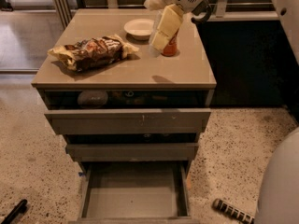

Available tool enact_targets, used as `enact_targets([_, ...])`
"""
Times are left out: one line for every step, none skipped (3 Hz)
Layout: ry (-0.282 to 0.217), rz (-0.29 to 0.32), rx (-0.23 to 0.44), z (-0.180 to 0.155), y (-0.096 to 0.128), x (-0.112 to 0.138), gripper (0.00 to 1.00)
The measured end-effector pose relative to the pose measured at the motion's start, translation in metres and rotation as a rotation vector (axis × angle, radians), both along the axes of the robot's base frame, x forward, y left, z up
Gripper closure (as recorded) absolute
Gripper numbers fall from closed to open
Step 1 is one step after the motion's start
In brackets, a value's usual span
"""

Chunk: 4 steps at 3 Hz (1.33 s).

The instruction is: Place brown chip bag into bottom drawer

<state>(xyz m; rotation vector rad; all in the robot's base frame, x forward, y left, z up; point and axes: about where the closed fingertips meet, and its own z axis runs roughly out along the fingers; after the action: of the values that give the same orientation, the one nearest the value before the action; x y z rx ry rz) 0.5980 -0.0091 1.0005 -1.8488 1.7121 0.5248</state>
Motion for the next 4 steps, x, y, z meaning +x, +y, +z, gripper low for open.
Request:
enact_targets([-0.009, 0.003, -0.002, 0.002, 0.014, 0.013, 0.0])
enact_targets([-0.067, 0.07, -0.013, 0.024, 0.086, 0.039, 0.0])
enact_targets([-0.075, 0.06, 0.0, 0.023, 0.089, 0.044, 0.0])
enact_targets([-0.087, 0.033, -0.02, 0.019, 0.089, 0.05, 0.0])
